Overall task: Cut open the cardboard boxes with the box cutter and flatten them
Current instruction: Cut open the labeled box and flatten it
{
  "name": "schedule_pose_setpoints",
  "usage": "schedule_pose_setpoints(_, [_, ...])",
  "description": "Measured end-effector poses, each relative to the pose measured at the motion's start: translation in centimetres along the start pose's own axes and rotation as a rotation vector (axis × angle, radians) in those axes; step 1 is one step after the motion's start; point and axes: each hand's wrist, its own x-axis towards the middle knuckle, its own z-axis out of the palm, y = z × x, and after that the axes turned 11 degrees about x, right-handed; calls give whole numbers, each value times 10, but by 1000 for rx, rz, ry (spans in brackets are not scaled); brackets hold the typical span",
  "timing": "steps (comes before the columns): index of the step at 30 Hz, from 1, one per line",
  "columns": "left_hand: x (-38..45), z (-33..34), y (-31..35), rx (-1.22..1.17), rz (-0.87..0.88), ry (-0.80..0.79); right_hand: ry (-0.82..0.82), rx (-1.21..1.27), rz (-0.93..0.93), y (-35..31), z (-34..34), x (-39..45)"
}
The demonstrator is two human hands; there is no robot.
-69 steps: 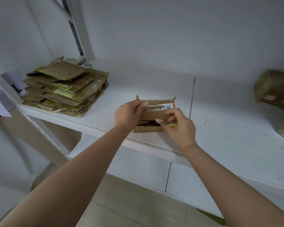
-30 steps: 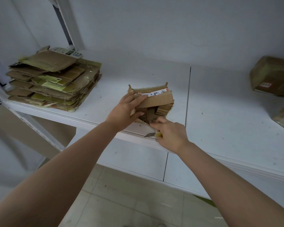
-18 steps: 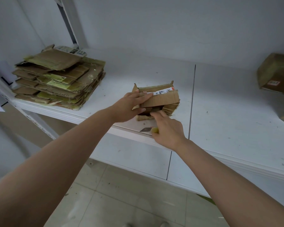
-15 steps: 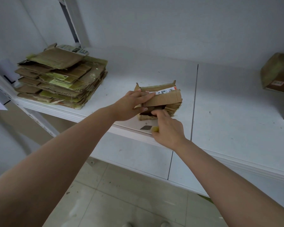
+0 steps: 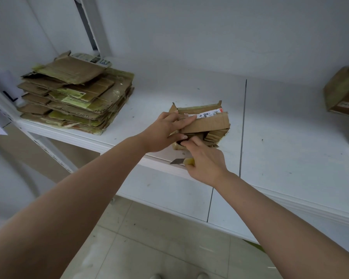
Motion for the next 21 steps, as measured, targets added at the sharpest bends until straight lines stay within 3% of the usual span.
schedule_pose_setpoints(12, [-4,-1,8,12,31,28,-87,-220,-129,-5,-11,-12])
schedule_pose_setpoints(21, [1,-18,4,-20,-25,-69,-160,-310,-124,-9,-7,-18])
